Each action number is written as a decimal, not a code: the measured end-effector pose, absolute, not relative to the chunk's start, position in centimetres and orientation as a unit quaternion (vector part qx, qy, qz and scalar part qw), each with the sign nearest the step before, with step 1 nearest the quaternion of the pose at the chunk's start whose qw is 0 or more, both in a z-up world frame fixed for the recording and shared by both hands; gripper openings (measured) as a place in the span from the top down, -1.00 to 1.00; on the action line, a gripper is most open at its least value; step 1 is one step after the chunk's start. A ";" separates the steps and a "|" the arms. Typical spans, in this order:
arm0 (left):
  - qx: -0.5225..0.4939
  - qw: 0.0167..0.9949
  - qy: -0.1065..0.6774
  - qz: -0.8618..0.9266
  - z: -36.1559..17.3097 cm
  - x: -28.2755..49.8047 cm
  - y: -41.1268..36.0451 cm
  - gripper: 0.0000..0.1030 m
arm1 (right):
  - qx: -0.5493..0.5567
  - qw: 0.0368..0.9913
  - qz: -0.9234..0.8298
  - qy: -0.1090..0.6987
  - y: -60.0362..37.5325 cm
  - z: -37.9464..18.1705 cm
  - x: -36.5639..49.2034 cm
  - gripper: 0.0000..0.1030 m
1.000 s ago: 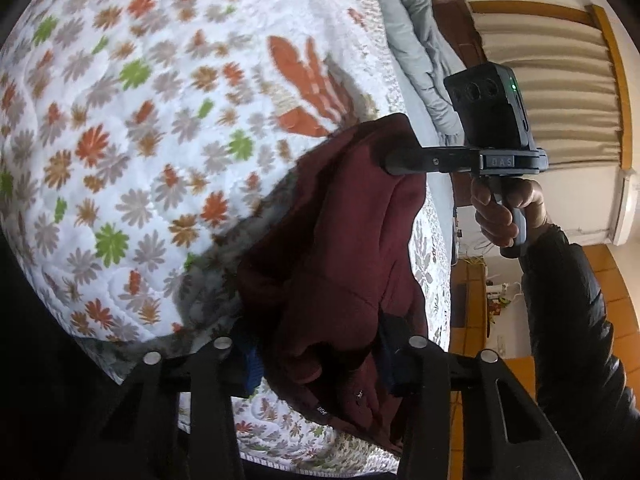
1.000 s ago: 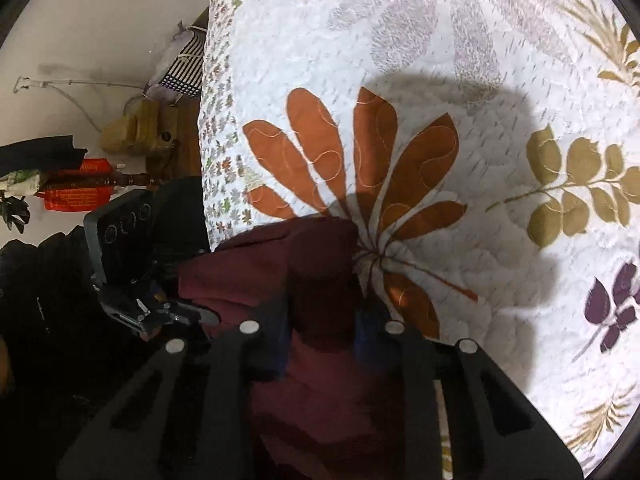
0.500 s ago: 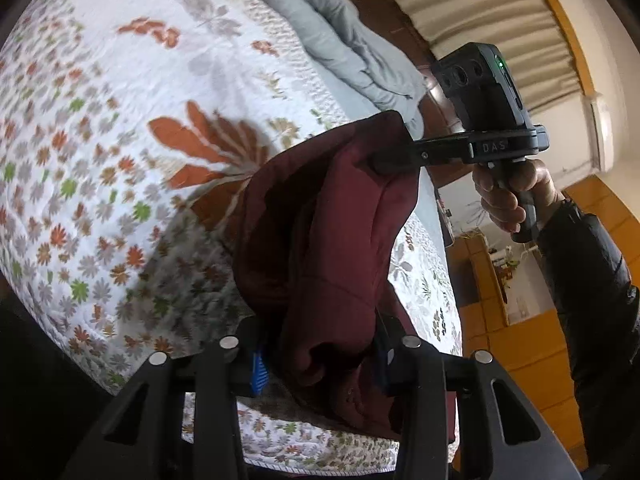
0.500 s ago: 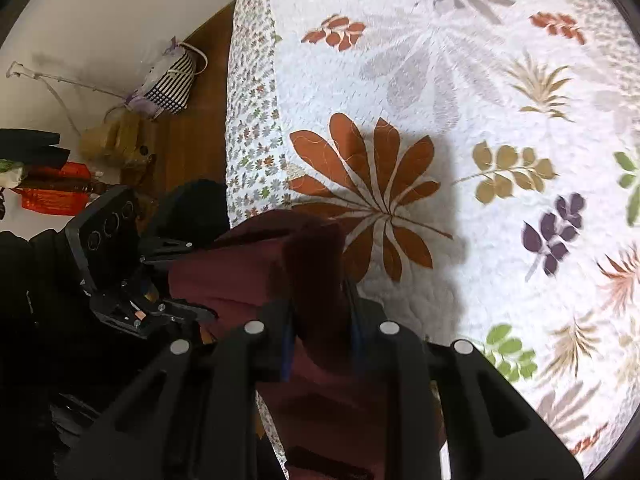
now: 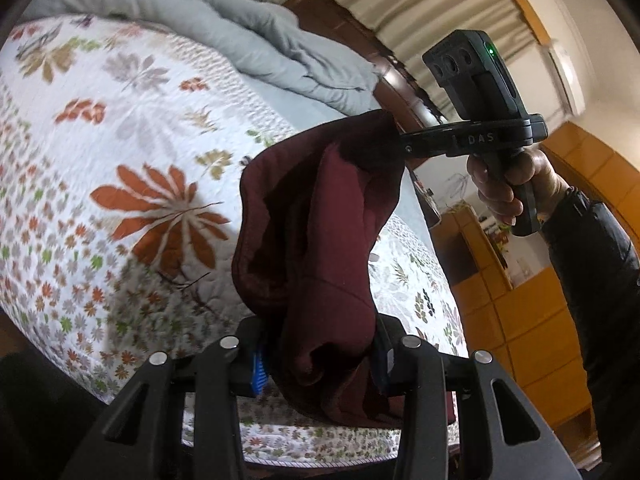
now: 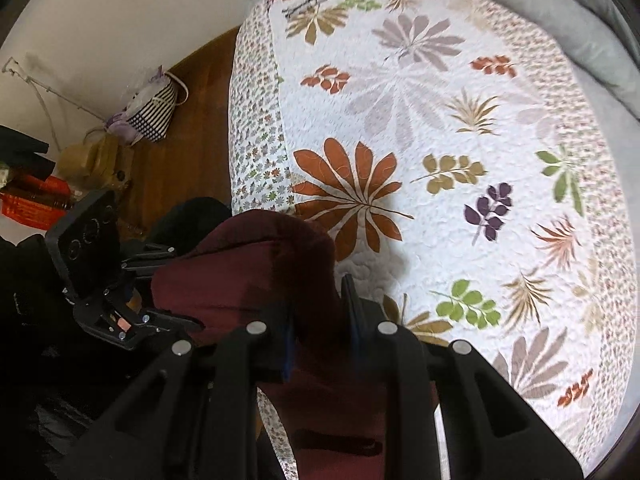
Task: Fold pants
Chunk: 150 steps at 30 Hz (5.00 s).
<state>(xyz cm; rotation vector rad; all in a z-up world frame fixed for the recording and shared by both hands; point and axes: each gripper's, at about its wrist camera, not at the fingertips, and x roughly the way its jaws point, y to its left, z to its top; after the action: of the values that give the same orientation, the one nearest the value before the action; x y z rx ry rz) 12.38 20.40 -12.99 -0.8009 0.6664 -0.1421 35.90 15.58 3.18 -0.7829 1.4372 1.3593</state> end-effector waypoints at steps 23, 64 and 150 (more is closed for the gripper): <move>-0.249 0.910 0.295 -0.149 -3.1 13.0 10.1 0.24 | -0.283 0.626 0.503 0.525 1.5 14.1 34.2 0.65; -0.131 0.898 0.321 -0.271 0.8 16.4 -6.2 0.24 | -0.192 0.725 0.422 0.509 -19.1 15.4 33.9 0.72; -0.129 0.765 0.470 -0.421 -12.9 19.7 -23.6 -0.06 | -0.011 0.767 0.215 0.604 -43.8 -3.4 29.7 -0.14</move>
<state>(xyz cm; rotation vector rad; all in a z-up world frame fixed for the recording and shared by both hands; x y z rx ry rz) 19.66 -23.64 -12.92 -0.2811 1.0220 -0.9142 29.67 -43.83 -3.37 -0.0245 1.3116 0.4668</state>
